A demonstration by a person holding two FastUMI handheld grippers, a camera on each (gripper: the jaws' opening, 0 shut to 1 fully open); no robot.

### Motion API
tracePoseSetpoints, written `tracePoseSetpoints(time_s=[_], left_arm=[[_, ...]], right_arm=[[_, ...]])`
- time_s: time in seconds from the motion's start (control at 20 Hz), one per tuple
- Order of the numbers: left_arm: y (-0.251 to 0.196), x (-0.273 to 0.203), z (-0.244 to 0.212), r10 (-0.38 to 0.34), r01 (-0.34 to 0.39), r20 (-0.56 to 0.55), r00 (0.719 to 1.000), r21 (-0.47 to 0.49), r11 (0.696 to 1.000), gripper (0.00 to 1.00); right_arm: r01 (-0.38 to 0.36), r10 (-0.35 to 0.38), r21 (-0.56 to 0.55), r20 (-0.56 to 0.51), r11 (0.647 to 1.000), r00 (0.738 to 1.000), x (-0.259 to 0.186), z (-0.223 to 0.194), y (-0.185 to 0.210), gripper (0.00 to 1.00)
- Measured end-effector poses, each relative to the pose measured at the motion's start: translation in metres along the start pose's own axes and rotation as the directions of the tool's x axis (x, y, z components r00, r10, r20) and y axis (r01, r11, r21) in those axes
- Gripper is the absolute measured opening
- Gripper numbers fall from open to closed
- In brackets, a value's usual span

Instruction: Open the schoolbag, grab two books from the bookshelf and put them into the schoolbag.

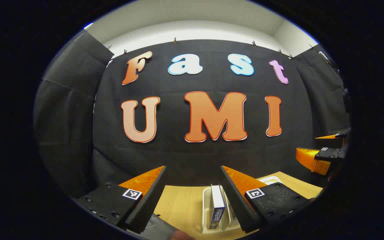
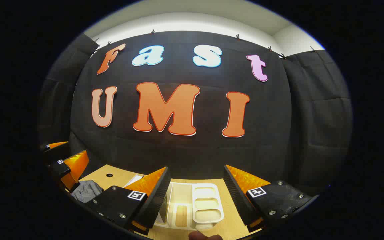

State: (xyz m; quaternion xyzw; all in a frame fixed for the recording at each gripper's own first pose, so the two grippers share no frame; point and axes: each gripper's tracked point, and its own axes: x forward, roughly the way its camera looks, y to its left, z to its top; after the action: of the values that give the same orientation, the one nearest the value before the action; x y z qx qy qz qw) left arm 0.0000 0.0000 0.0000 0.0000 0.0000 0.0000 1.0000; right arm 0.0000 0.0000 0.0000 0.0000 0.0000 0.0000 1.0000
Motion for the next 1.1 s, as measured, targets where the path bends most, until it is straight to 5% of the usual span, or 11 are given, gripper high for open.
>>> tracePoseSetpoints(time_s=[0.7,0.9,1.1], left_arm=[[0.019,-0.009,0.018,-0.141,0.137,0.080,0.987,0.054,0.989,0.97],[0.033,-0.013,0.000,-0.136,0.130,0.043,0.990,0.123,0.984,0.97],[0.050,-0.016,-0.032,-0.058,0.062,-0.026,0.998,0.190,0.980,0.97]], right_arm=[[0.082,-0.082,-0.013,0.047,0.997,0.996,-0.018,0.021,0.044,0.95],[0.093,-0.091,-0.035,0.039,0.995,0.995,-0.025,0.018,0.051,0.95],[0.047,-0.044,-0.046,0.049,0.998,0.998,-0.020,0.021,0.052,0.95]])
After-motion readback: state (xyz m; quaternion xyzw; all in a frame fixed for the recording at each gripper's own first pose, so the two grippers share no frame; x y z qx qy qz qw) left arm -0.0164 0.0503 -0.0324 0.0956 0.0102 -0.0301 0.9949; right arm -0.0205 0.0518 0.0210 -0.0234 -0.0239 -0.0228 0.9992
